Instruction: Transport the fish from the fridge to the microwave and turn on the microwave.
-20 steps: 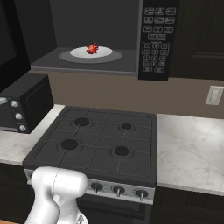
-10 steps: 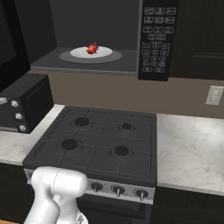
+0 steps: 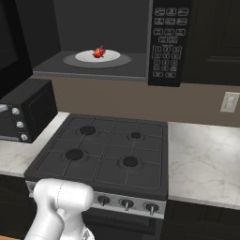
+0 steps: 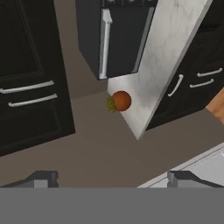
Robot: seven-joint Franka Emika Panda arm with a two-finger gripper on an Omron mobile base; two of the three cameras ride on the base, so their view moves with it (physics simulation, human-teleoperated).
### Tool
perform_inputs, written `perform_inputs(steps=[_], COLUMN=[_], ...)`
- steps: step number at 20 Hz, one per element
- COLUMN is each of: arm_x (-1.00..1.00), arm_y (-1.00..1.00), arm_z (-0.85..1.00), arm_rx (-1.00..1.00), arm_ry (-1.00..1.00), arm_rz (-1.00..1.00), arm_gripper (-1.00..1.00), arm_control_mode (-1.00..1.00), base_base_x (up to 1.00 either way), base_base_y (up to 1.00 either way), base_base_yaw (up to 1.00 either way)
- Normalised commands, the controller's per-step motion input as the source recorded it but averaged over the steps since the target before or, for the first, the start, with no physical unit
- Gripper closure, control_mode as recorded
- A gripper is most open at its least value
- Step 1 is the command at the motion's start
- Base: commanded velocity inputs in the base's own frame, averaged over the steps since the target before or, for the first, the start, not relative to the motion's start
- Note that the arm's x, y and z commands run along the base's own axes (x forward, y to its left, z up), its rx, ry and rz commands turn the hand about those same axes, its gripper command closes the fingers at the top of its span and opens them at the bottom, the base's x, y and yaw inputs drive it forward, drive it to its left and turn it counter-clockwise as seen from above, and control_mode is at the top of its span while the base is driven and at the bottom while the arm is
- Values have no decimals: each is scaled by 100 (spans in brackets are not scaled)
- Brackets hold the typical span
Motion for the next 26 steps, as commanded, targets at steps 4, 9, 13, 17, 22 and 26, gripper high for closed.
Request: perform_inputs(steps=[4, 9, 13, 17, 22, 26], arm_x=[28, 31, 27, 5, 0, 9], arm_y=[21, 12, 16, 46, 41, 27], arm_z=[-16, -12, -16, -14, -9, -4], arm_rx=[0, 0, 0, -2, -5, -1], arm_ry=[0, 9, 3, -6, -6, -1], arm_rz=[0, 0, 0, -4, -12, -16], arm_gripper=[-100, -100, -100, -100, -100, -100], arm_control_mode=[-100, -100, -100, -100, -100, -100], base_base_x=[0, 0, 0, 0, 0, 0], base_base_y=[0, 0, 0, 0, 0, 0], base_base_yaw=[0, 0, 0, 0, 0, 0])
